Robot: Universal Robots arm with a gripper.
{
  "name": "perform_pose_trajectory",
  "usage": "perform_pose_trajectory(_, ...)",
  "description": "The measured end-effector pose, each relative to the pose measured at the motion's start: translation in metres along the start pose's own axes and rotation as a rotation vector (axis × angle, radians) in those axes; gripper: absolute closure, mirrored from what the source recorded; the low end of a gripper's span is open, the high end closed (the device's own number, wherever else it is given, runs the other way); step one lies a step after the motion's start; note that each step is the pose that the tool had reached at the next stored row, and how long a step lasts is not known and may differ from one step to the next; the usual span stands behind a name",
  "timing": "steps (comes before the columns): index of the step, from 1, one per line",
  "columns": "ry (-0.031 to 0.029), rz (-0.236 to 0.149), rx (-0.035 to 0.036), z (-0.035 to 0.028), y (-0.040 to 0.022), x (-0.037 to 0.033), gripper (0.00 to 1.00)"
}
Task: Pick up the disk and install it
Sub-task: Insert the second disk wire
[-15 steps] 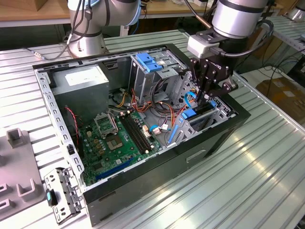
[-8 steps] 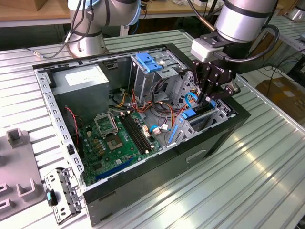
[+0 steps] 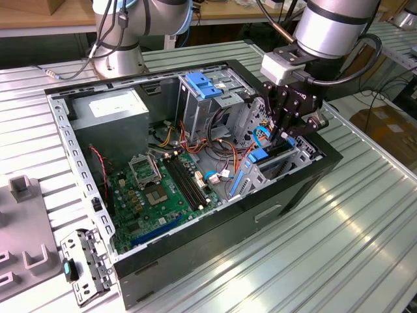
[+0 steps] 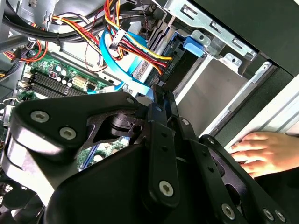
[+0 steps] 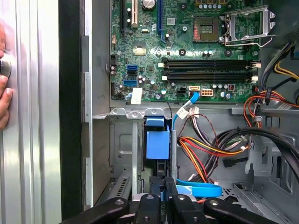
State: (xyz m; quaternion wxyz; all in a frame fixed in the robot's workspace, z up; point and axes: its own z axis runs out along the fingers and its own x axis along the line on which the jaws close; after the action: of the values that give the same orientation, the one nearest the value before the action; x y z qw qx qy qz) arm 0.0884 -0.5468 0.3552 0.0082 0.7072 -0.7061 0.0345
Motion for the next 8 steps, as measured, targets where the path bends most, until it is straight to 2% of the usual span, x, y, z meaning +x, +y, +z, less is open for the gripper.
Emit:
perform_pose_trajectory(5, -0.0009, 0.000, 0.0004, 0.0001, 0.0000, 0.0001, 0.84)
perform_pose_trajectory(7, -0.0083, 0.000, 0.0034, 0.0005, 0.0000, 0.0003, 0.84)
perform_pose_trajectory(8, -0.0156, 0.001, 0.0053, 0.0007, 0.0001, 0.0007, 0.84)
